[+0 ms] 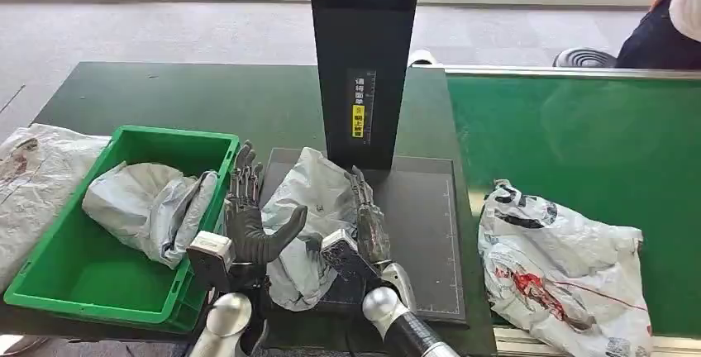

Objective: Moved the parcel from conveyor to table for the left to box.

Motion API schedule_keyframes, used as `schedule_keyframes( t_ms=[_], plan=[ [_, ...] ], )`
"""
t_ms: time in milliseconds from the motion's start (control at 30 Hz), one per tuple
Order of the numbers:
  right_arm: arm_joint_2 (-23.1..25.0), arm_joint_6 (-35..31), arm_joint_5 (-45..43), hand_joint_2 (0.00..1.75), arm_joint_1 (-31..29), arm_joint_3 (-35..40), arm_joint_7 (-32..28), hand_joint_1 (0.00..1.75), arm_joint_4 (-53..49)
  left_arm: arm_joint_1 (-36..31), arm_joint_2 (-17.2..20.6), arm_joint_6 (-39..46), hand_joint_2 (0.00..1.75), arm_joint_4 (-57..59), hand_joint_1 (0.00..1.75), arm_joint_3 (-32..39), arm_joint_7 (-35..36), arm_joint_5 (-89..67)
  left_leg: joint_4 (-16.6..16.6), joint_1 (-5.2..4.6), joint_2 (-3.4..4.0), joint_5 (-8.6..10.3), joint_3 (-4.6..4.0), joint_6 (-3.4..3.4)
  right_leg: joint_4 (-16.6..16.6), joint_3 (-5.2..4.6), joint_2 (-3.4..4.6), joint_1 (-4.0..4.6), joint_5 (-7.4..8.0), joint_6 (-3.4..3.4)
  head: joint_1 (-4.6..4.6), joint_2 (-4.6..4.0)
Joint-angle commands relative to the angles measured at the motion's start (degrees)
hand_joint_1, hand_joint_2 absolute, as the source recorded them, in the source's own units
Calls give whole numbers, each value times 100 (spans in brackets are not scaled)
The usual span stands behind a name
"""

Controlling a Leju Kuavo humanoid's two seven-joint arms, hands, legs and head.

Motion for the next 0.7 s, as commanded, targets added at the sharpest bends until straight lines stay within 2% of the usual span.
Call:
schedule_keyframes(
  t_ms=[33, 700],
  plan=[
    [-73, 21, -25, 175, -138, -237, 12, 0, 59, -28, -120, 20, 175, 137, 0, -121, 30, 3, -9, -1, -6, 2, 9, 3, -10, 13, -9, 0, -1, -1, 0, 0],
    [-73, 21, -25, 175, -138, -237, 12, 0, 59, -28, -120, 20, 175, 137, 0, -121, 30, 3, -8, 0, -6, 2, 8, 3, -11, 13, -10, 1, 0, -1, 0, 0]
  ],
)
